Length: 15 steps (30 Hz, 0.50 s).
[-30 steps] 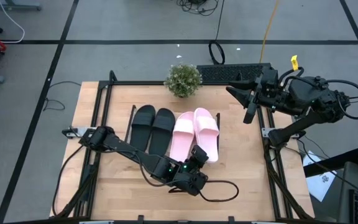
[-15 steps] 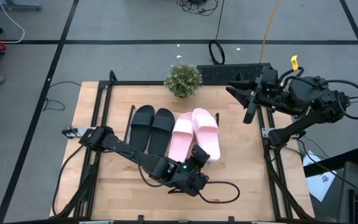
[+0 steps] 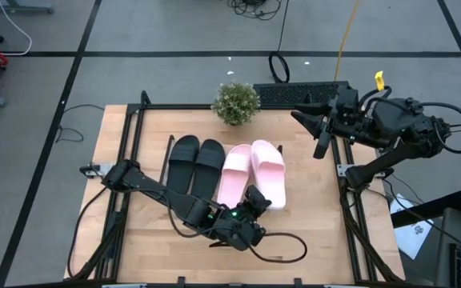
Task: Pick and place slides into the shelf
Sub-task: Put the pink slide on the shelf
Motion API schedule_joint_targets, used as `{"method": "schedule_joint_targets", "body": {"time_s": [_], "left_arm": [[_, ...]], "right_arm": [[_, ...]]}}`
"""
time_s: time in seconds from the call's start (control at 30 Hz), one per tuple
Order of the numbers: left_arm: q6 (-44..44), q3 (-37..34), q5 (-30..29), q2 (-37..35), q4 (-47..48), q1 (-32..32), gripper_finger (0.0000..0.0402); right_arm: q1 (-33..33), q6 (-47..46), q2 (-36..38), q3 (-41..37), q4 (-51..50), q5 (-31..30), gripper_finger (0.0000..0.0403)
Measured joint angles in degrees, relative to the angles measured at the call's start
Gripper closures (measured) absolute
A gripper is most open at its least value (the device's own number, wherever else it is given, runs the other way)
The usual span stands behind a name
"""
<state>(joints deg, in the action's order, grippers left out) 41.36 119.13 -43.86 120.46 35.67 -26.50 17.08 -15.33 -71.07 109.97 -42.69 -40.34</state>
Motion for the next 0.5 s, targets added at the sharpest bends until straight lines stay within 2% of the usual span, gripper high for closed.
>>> {"method": "schedule_joint_targets", "body": {"time_s": [0.27, 0.5], "left_arm": [[1.32, -0.02, 3.45, -0.03, 0.14, -1.41, 0.0364], [-2.28, -0.02, 6.37, -0.01, 1.62, -2.31, 0.0364]], "right_arm": [[0.02, 0.2, 0.0, 0.02, 0.87, -0.06, 0.0314], [0.0, 0.04, 0.0, 0.01, 0.93, -0.08, 0.0314]]}}
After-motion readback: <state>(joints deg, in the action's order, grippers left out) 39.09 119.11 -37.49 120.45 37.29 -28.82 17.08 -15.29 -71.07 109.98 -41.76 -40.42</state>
